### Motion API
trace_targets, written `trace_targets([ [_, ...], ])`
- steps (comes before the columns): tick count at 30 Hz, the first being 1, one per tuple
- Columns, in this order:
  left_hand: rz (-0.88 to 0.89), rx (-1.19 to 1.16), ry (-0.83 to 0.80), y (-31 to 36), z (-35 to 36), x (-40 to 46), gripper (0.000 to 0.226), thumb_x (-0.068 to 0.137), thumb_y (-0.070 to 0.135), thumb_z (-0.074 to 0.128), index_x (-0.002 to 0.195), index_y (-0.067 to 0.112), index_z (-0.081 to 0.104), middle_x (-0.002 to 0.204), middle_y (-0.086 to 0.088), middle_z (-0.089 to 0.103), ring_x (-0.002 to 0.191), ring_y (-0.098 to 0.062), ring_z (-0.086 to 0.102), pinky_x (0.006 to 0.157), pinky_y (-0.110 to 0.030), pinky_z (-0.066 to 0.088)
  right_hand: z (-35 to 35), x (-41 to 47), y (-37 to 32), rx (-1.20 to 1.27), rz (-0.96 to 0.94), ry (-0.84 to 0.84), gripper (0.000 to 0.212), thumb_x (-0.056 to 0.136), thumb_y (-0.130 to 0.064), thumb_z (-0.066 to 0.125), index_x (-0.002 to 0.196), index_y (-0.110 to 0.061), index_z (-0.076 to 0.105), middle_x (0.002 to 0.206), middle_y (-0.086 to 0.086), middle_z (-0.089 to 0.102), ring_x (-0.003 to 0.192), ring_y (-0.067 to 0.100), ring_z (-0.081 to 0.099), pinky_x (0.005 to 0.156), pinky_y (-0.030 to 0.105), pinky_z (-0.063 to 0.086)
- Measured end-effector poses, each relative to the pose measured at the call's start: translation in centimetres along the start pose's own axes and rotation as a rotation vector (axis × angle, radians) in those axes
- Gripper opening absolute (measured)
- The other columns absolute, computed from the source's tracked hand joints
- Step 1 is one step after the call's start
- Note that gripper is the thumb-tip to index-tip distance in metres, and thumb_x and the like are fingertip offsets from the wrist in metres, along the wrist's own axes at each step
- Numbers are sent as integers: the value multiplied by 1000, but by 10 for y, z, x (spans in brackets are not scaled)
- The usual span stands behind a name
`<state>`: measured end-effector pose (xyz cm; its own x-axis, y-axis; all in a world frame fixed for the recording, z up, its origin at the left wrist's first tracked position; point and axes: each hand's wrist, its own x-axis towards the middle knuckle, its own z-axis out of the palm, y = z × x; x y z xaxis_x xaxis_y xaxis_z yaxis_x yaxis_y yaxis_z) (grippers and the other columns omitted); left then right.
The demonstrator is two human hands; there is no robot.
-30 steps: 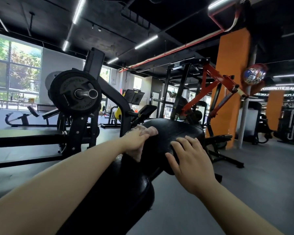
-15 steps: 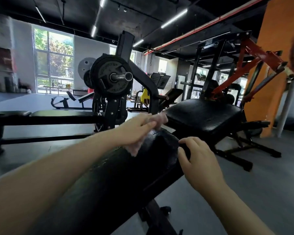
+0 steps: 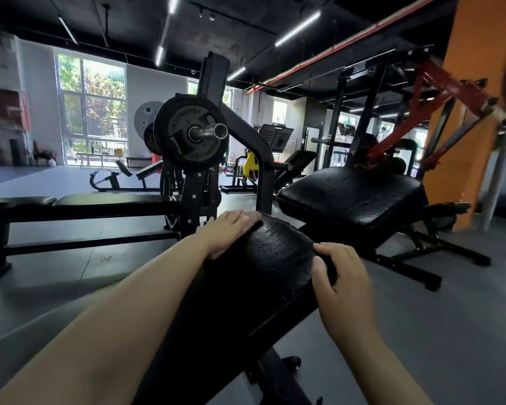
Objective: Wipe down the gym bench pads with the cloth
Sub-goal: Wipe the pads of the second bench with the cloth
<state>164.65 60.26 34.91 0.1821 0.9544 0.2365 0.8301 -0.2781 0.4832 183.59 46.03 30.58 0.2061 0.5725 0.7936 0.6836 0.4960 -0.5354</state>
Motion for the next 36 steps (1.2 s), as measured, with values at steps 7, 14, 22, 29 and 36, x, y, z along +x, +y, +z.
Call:
trace_targets([
  [7,347,165,-110,58,22,-28,53,96,58,15,145,45,2,158,9,-5,145,-18,-8,116,-49,-5,-6,-2,0,98,-24,-20,42,83,-39,30,108,-29,62,103,-26,55,102,-7,52,81,5,36],
  [14,295,177,-109,-12,8,12,103,63,87,-16,149,33,1,158,2,-8,145,-19,-8,117,-49,1,-5,-5,0,211,79,-34,20,84,-28,40,98,-28,54,91,-18,59,95,-7,53,74,8,39],
  [22,251,146,-85,53,12,-23,51,97,54,16,147,44,7,158,8,-5,146,-24,-4,114,-54,-1,-9,-4,-1,194,85,-77,17,84,-32,41,97,-33,53,97,-22,57,99,-8,52,78,15,39],
  [29,387,215,-128,71,13,-79,49,101,44,19,138,40,-13,157,12,-10,145,-14,-10,117,-44,-5,-25,-3,-3,294,140,-179,21,94,-18,54,99,-38,56,101,-19,63,103,-8,54,88,25,45],
  [36,331,228,-120,45,11,-123,46,101,44,19,122,42,-21,157,9,-13,144,-11,-13,118,-41,-4,-26,-5,-22,73,26,-129,25,89,-8,56,110,-21,56,116,-20,48,110,-4,43,93,11,30],
])
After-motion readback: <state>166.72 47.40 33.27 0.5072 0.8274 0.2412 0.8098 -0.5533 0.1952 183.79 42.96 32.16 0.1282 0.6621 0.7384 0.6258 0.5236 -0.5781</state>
